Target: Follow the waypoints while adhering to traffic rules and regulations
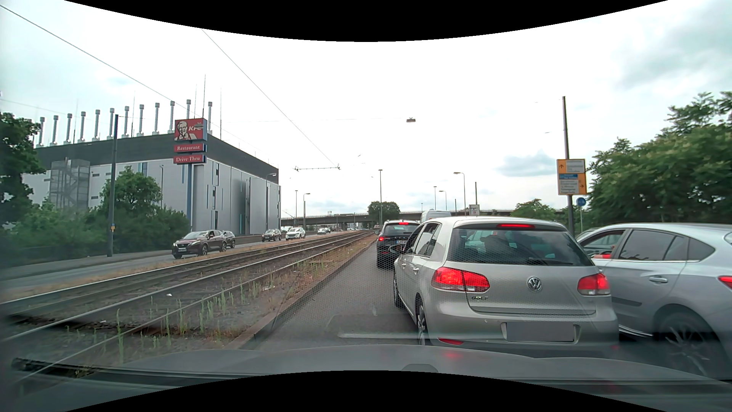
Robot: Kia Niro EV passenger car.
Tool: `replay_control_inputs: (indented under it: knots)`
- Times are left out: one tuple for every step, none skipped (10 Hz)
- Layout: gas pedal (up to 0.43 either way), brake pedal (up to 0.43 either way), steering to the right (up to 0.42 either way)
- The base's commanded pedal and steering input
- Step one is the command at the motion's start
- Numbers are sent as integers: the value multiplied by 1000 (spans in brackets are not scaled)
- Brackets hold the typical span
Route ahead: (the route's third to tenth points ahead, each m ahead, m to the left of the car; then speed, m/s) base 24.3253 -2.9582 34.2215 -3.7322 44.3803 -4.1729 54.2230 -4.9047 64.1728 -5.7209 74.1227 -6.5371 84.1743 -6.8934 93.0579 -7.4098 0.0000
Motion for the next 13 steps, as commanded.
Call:
replay_control_inputs:
  knots:
    - [0,244,1]
    - [0,244,1]
    - [0,244,1]
    - [0,244,1]
    - [0,244,1]
    - [0,244,1]
    - [0,244,1]
    - [0,244,1]
    - [0,244,1]
    - [0,244,1]
    - [0,244,1]
    - [0,244,1]
    - [0,226,1]
